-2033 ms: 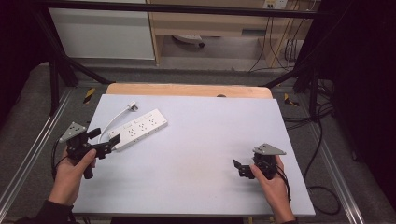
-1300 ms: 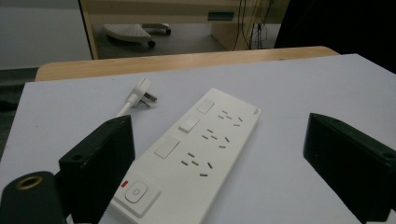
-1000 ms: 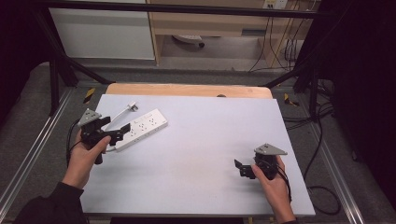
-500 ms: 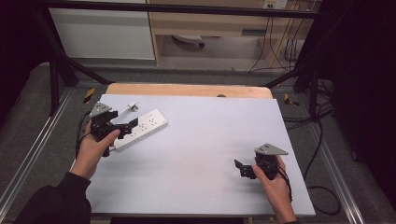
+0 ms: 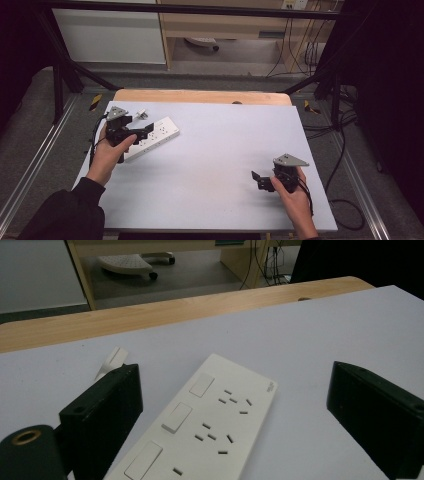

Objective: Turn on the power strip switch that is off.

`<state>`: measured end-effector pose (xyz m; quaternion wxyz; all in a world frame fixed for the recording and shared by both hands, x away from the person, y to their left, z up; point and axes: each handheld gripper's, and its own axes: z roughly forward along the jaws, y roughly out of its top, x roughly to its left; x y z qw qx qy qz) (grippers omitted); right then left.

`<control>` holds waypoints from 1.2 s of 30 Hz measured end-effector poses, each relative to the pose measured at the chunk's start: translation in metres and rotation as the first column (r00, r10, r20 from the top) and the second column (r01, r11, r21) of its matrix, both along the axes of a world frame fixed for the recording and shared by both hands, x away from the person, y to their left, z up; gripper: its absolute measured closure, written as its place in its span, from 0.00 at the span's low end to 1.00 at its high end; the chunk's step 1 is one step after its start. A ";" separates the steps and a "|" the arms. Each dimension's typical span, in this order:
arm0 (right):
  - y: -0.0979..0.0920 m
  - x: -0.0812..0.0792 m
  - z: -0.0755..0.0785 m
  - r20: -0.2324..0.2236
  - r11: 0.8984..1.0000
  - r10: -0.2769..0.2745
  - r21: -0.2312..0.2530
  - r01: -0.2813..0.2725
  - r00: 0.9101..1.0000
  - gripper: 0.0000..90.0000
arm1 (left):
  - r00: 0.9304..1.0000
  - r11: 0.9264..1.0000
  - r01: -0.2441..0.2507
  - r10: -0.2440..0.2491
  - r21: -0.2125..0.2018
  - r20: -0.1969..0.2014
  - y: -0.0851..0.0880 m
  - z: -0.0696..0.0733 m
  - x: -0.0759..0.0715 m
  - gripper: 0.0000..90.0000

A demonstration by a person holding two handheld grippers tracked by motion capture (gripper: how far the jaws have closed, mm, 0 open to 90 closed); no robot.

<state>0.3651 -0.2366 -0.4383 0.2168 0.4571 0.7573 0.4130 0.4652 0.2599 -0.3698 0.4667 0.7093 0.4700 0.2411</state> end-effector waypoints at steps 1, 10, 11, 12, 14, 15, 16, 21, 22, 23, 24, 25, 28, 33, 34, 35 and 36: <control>0.000 0.000 0.000 0.000 1.000 0.000 0.000 0.000 1.000 0.04 | 1.000 1.000 0.002 -0.002 0.001 -0.001 0.000 -0.001 0.001 0.09; -0.003 0.000 0.000 0.003 1.000 -0.002 -0.003 0.002 1.000 0.04 | 1.000 1.000 0.010 -0.010 0.006 -0.004 -0.006 -0.002 0.007 0.09; -0.002 0.000 0.000 0.002 1.000 -0.002 -0.003 0.002 1.000 0.04 | 1.000 1.000 0.008 -0.008 0.004 -0.007 -0.006 -0.001 0.008 0.09; -0.002 0.000 0.000 0.003 1.000 -0.002 -0.003 0.002 1.000 0.04 | 1.000 1.000 0.009 -0.009 0.001 -0.007 -0.006 0.000 0.008 0.09; -0.002 0.000 0.000 0.003 1.000 -0.004 -0.003 0.004 1.000 0.04 | 1.000 1.000 0.006 -0.006 -0.004 -0.005 -0.006 0.001 0.009 0.09; -0.002 0.000 0.000 0.004 1.000 -0.004 -0.003 0.004 1.000 0.04 | 1.000 1.000 0.007 -0.007 0.001 -0.005 -0.006 0.002 0.009 0.09; -0.002 0.000 0.000 0.005 1.000 -0.005 -0.002 0.005 1.000 0.04 | 1.000 1.000 0.006 -0.006 0.001 -0.004 -0.006 0.002 0.010 0.09; -0.001 -0.001 0.000 0.003 1.000 0.001 -0.006 -0.001 1.000 0.04 | 1.000 1.000 0.002 -0.002 0.005 -0.004 -0.004 0.003 0.012 0.09; 0.000 -0.001 0.000 -0.004 1.000 0.003 -0.003 -0.003 1.000 0.04 | 1.000 1.000 0.002 -0.002 0.009 -0.004 -0.004 0.003 0.013 0.09; 0.001 -0.001 0.000 -0.002 1.000 0.006 -0.009 -0.006 1.000 0.04 | 1.000 1.000 -0.003 0.003 0.007 -0.003 -0.003 0.003 0.014 0.09; 0.002 -0.001 0.000 -0.003 1.000 0.008 -0.009 -0.009 1.000 0.04 | 1.000 1.000 -0.005 0.005 0.006 -0.003 -0.003 0.003 0.015 0.09; 0.002 -0.001 0.000 -0.001 1.000 0.011 -0.013 -0.011 1.000 0.04 | 1.000 1.000 -0.008 0.008 0.002 -0.004 -0.002 0.002 0.016 0.09; 0.002 -0.001 -0.001 -0.003 1.000 0.009 -0.013 -0.009 1.000 0.04 | 1.000 1.000 -0.017 0.017 -0.006 -0.008 0.000 0.001 0.018 0.09; -0.001 -0.001 0.000 0.003 1.000 -0.002 -0.005 0.002 1.000 0.04 | 0.999 0.999 -0.037 0.037 -0.006 -0.011 0.005 -0.002 0.022 0.10; -0.002 -0.001 0.000 0.002 1.000 -0.007 0.001 0.007 1.000 0.04 | 0.999 0.999 -0.044 0.044 -0.004 -0.009 0.006 -0.003 0.023 0.11; -0.002 -0.002 0.001 0.003 1.000 -0.007 0.002 0.007 1.000 0.04 | 0.999 0.999 -0.049 0.049 0.001 -0.008 0.007 -0.004 0.024 0.11; -0.003 -0.002 0.001 0.003 1.000 -0.007 0.001 0.007 1.000 0.04 | 0.998 0.999 -0.055 0.055 -0.002 -0.012 0.007 -0.004 0.024 0.11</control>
